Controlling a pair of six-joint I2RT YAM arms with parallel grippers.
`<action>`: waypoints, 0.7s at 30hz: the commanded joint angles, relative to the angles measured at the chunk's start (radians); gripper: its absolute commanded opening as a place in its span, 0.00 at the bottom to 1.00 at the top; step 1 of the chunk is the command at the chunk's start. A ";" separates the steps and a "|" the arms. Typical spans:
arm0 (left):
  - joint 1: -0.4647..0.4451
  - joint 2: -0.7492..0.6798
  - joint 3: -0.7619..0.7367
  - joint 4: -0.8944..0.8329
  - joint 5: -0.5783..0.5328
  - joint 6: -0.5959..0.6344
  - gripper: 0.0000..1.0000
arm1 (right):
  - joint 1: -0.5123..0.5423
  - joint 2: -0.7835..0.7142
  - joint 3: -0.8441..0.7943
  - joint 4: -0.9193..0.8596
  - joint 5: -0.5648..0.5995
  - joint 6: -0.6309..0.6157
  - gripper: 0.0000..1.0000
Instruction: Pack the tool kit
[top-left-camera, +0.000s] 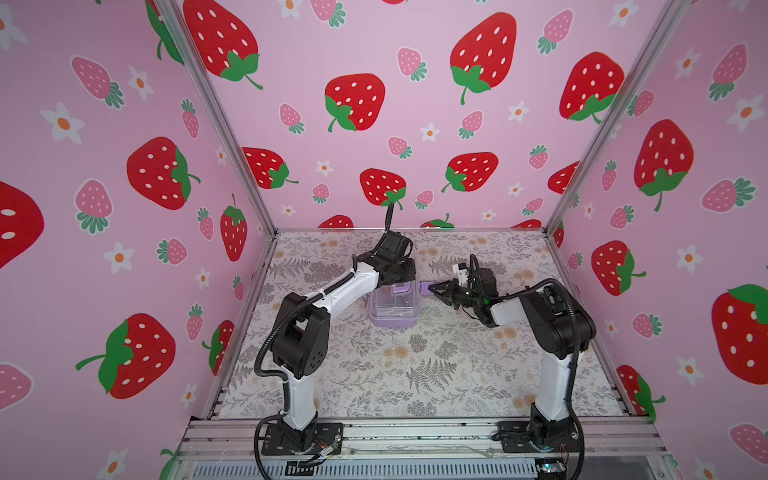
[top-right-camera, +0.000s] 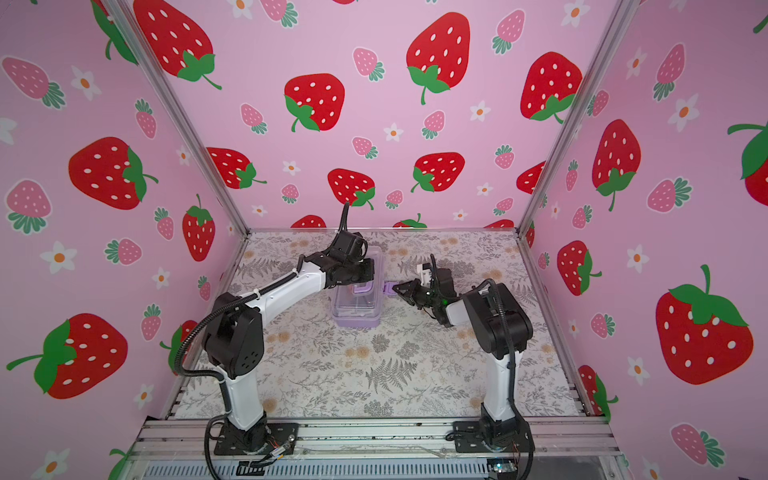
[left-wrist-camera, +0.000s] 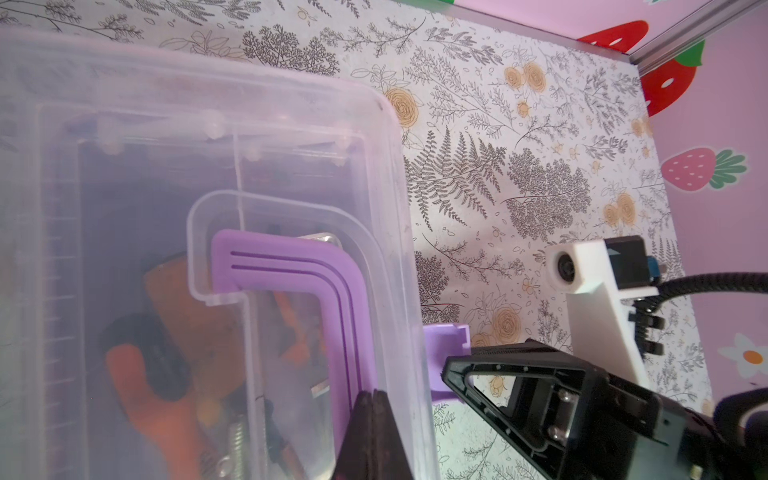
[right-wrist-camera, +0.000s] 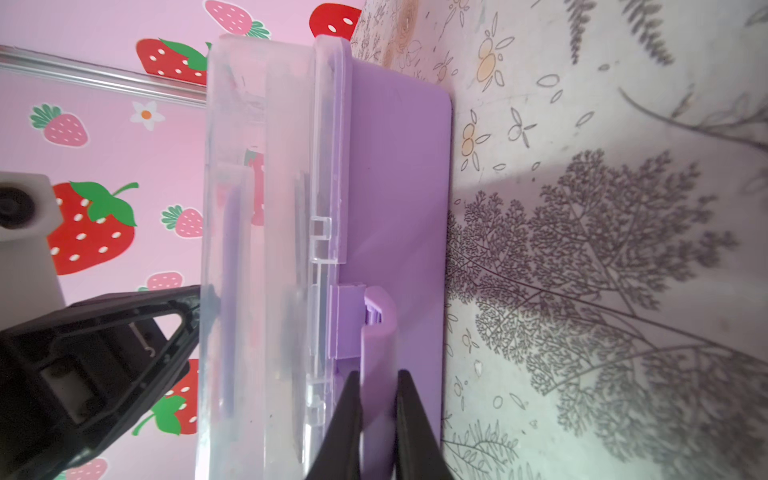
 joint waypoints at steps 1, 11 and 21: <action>-0.042 0.100 -0.027 -0.164 0.069 -0.011 0.00 | 0.037 -0.127 0.104 0.233 -0.114 -0.106 0.00; -0.045 0.107 -0.045 -0.172 0.063 -0.011 0.00 | 0.028 -0.011 0.005 0.771 -0.071 0.256 0.00; -0.044 0.116 -0.047 -0.183 0.065 -0.011 0.00 | -0.010 0.044 -0.006 0.885 -0.090 0.305 0.00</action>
